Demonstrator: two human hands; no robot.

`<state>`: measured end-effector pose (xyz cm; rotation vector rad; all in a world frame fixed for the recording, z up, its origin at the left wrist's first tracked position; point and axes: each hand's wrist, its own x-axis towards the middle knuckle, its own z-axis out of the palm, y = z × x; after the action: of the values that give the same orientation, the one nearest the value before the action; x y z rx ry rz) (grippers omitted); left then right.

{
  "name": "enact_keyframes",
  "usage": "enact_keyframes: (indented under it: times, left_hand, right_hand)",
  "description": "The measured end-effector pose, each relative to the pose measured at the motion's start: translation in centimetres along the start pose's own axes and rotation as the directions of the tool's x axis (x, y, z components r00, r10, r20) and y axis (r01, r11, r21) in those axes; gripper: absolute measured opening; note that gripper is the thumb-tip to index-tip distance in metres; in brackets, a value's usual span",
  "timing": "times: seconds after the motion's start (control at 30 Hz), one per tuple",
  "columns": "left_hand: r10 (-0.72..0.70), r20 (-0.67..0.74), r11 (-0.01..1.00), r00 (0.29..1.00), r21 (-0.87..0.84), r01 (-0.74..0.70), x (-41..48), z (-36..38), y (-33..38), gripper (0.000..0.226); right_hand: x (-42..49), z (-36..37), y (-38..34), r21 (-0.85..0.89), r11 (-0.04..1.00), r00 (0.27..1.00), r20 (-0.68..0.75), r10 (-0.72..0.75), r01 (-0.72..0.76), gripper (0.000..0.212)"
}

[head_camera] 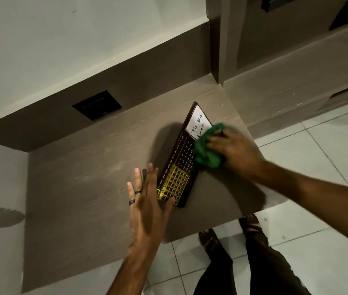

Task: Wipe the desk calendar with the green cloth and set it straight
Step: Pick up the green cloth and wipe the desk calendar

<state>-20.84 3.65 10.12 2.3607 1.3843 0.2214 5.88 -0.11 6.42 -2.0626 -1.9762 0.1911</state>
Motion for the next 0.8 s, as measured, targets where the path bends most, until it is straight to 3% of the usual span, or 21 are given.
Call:
enact_keyframes:
  times: [0.17,0.3,0.37,0.47,0.53,0.7,0.8]
  left_hand:
    - [0.0,0.019,1.0,1.0,0.009,0.0,-0.1,-0.2,0.1,0.099]
    - [-0.001,0.017,1.0,1.0,-0.028,0.001,-0.1,-0.2,-0.1,0.099]
    - [0.01,0.02,1.0,1.0,-0.023,-0.01,-0.1,-0.2,0.0,0.099]
    - [0.005,0.025,1.0,1.0,-0.017,-0.005,-0.1,-0.1,-0.2,0.1]
    - [0.022,0.023,1.0,0.999,-0.005,-0.022,-0.1,0.0,-0.4,0.102]
    - [0.019,-0.001,1.0,1.0,-0.009,-0.019,0.0,0.3,-0.9,0.108]
    - [0.021,-0.003,1.0,1.0,0.009,-0.021,0.2,0.6,-1.1,0.108]
  right_hand:
    - [2.3,-0.5,1.6,-0.075,0.97,0.972,-0.069,0.225,-0.23,0.044]
    - [-2.1,1.4,-3.6,0.01,0.996,0.995,-0.042,-0.093,0.094,0.04]
    - [-1.6,0.9,-1.9,-0.013,0.991,0.991,-0.021,-0.134,0.133,0.039]
    - [2.1,-0.1,1.9,-0.075,0.979,0.978,-0.098,0.183,-0.19,0.042]
    - [3.3,-0.2,2.8,-0.098,0.947,0.949,-0.114,0.293,-0.305,0.047]
    - [-1.1,1.3,-2.7,-0.031,0.989,0.988,-0.062,0.143,-0.145,0.057]
    - [-4.9,2.3,-8.5,0.032,0.994,0.994,0.03,-0.109,0.108,0.05]
